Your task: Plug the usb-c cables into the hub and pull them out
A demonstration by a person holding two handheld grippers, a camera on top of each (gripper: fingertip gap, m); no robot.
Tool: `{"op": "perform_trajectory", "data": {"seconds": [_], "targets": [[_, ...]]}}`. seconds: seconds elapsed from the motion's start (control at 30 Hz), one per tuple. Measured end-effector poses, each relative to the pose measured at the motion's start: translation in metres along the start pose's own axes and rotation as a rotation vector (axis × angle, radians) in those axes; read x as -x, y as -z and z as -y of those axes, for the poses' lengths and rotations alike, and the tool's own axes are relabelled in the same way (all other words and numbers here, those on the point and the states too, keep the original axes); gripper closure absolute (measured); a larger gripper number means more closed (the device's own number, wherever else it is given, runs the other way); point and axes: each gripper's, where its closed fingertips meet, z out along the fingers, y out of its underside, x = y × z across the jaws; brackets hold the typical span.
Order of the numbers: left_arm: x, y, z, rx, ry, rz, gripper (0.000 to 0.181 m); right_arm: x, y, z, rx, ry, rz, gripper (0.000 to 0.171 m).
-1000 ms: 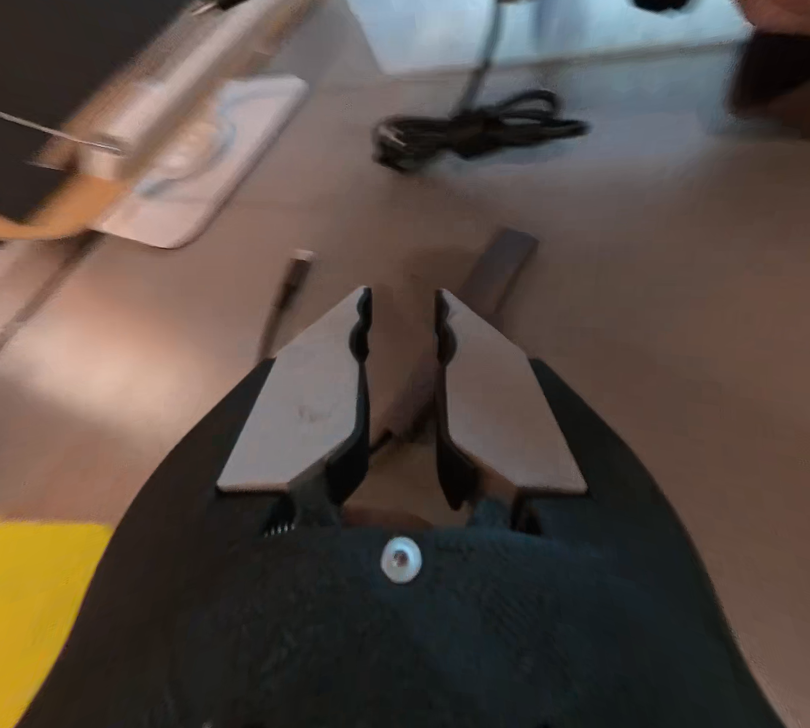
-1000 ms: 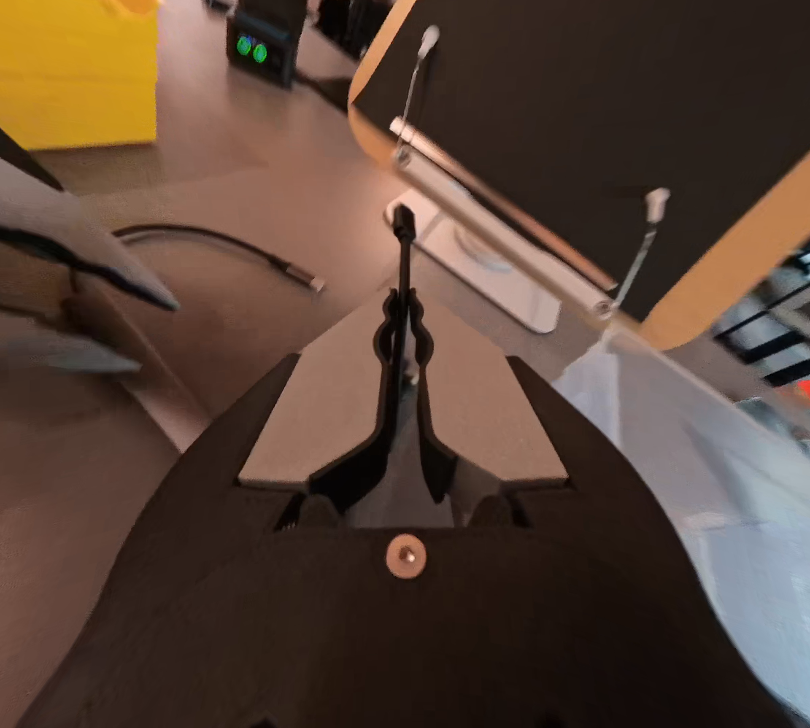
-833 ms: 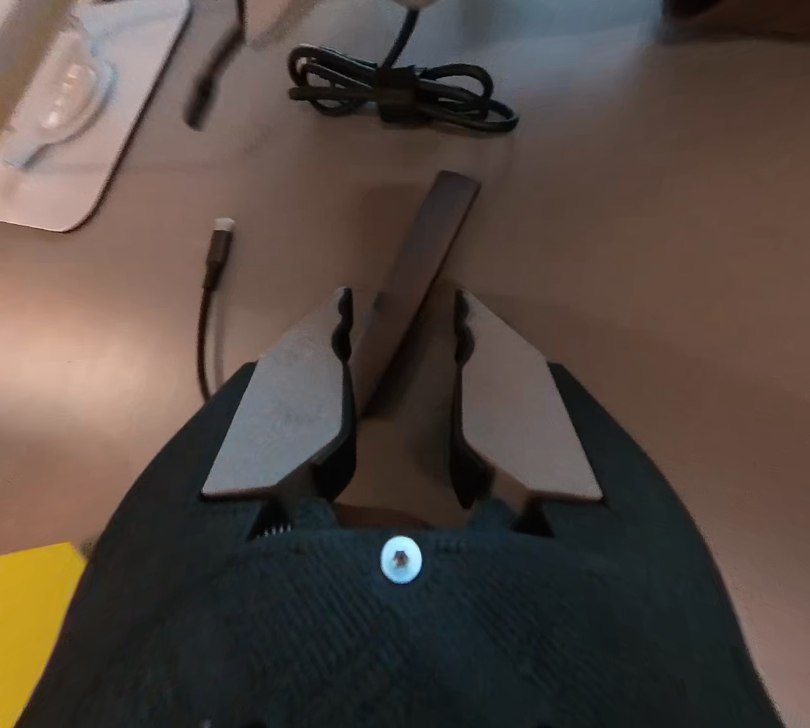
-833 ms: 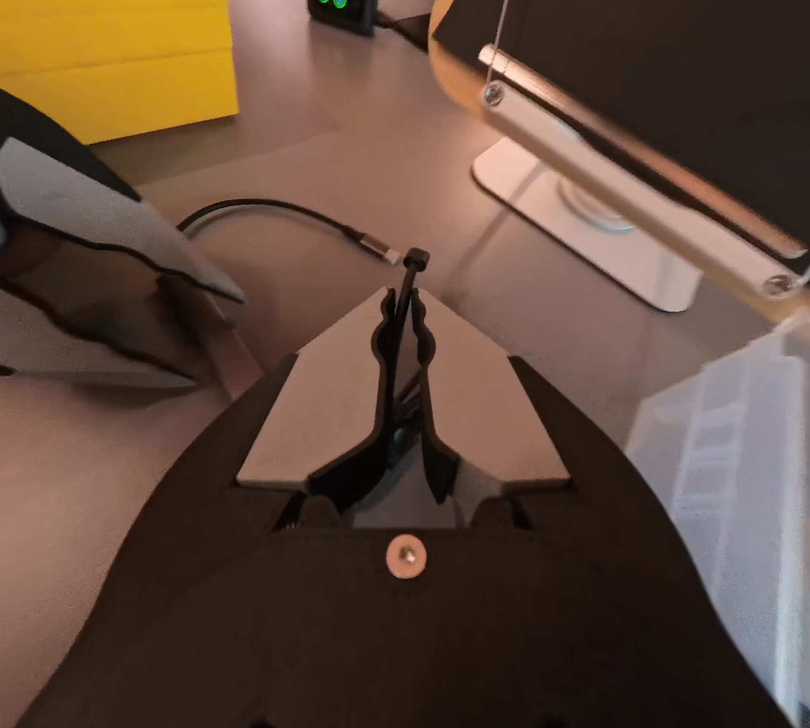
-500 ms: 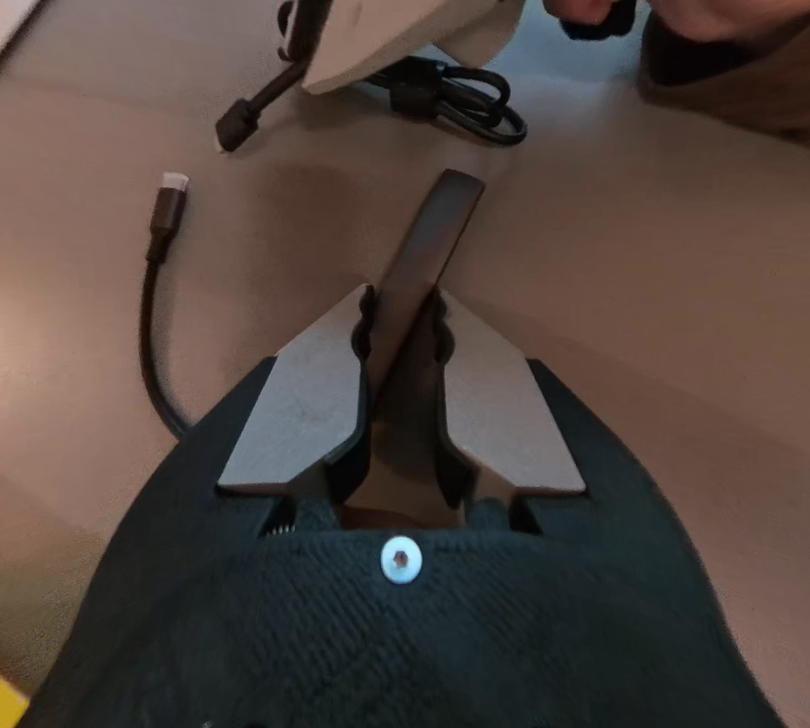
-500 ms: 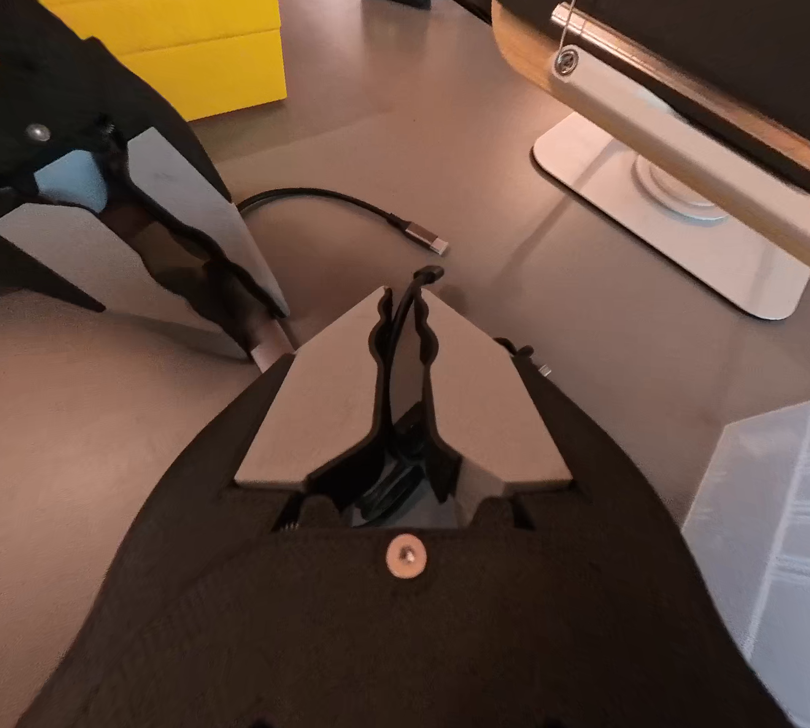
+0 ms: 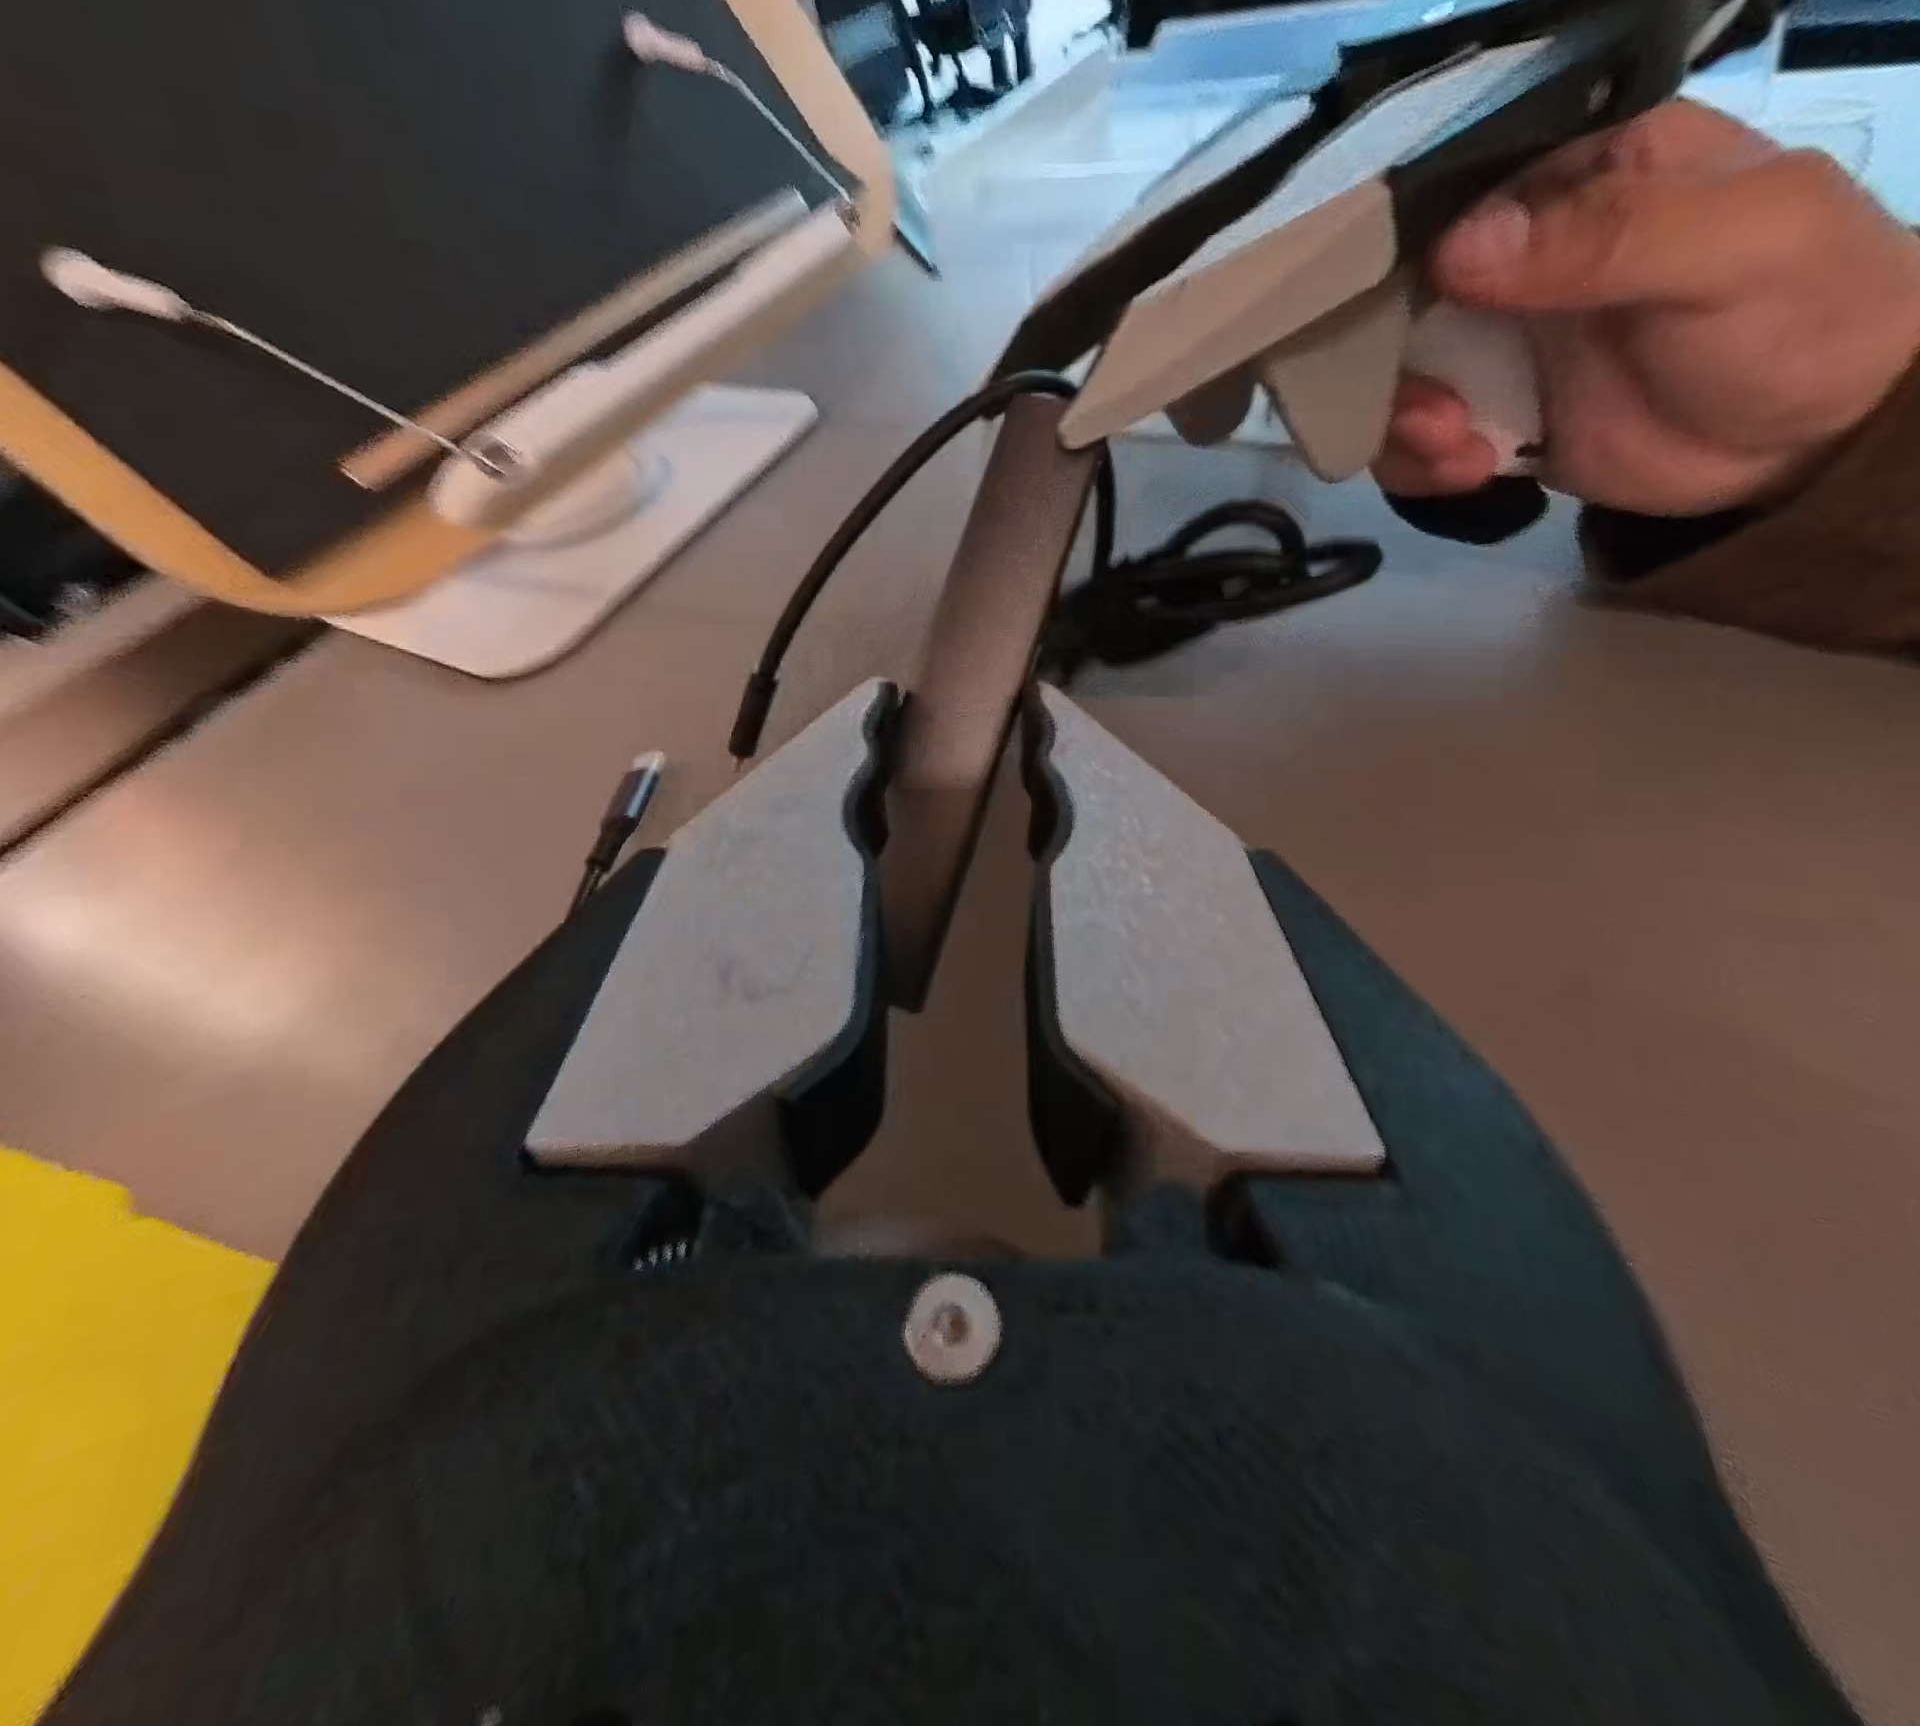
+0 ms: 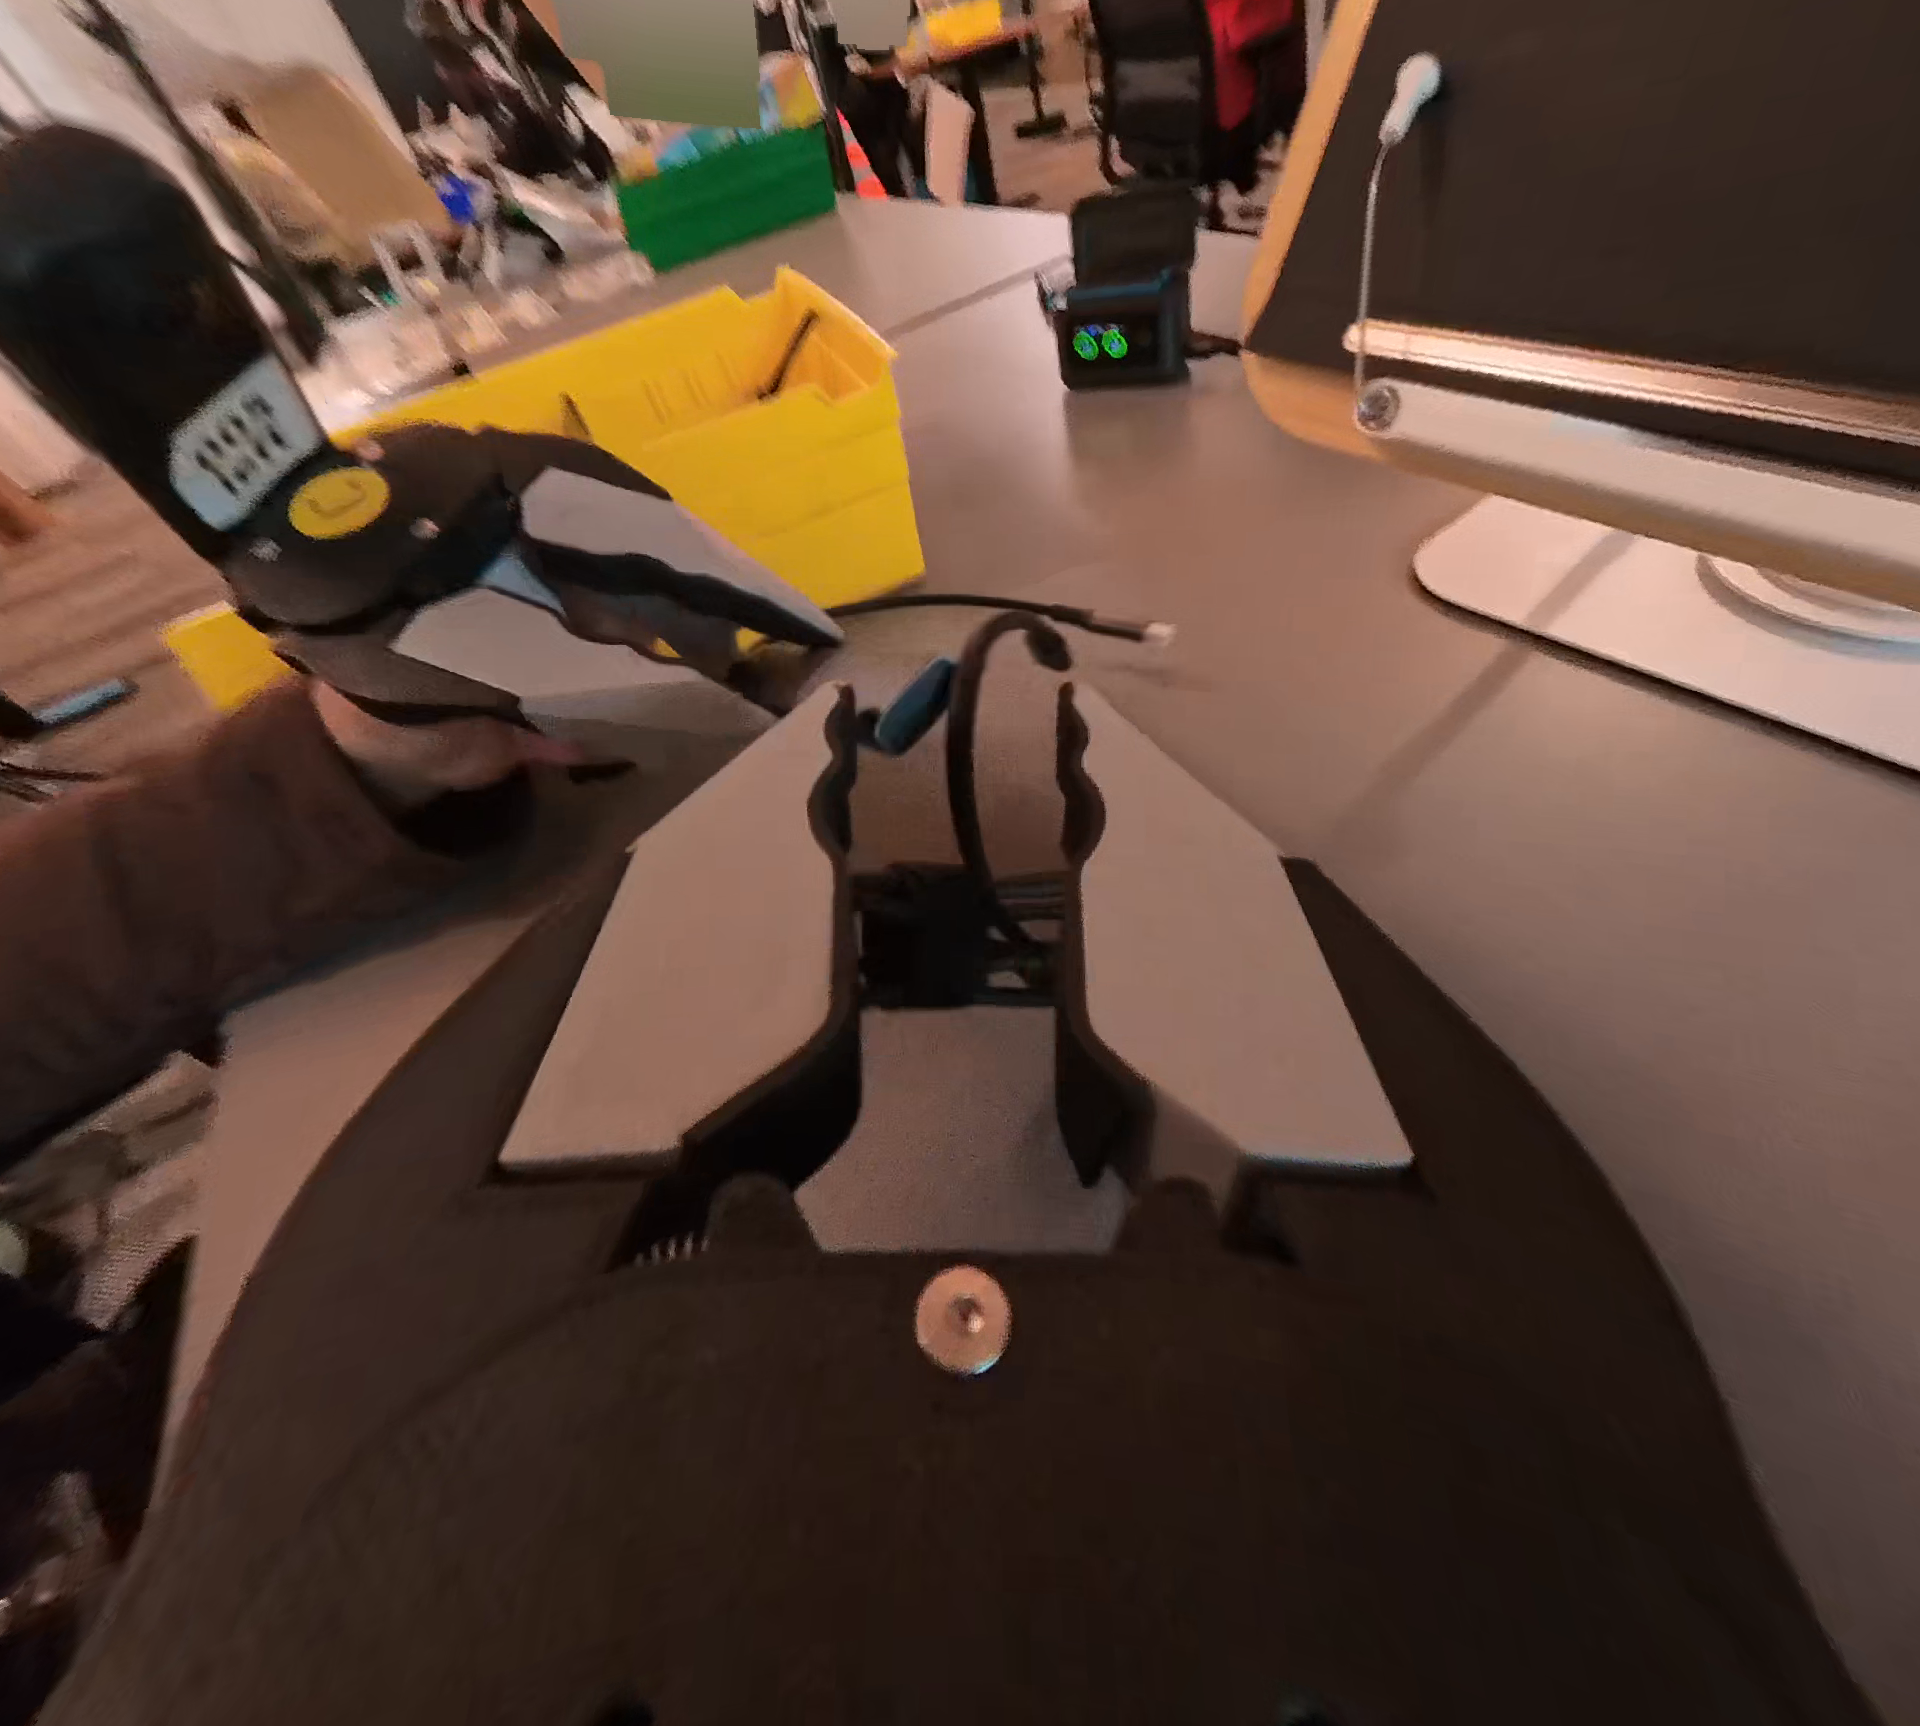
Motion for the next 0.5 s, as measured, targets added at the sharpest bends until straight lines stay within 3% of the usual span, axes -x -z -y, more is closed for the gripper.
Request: {"op": "perform_trajectory", "data": {"seconds": [0.03, 0.27, 0.4, 0.5], "targets": [[0.002, 0.002, 0.006, -0.035, -0.027, 0.031, 0.16, 0.003, 0.002, 0.004, -0.029, -0.022, 0.034, 0.133], [-0.004, 0.021, 0.043, -0.253, -0.218, 0.121, 0.16, 0.034, 0.005, 0.016, -0.11, -0.148, 0.3, 0.122], [-0.02, 0.02, 0.047, -0.283, -0.304, 0.098, 0.16, 0.064, 0.009, 0.024, -0.146, -0.165, 0.478, 0.109], [-0.028, 0.016, 0.046, -0.275, -0.354, 0.091, 0.16, 0.077, 0.014, 0.031, -0.184, -0.176, 0.56, 0.112]]}}
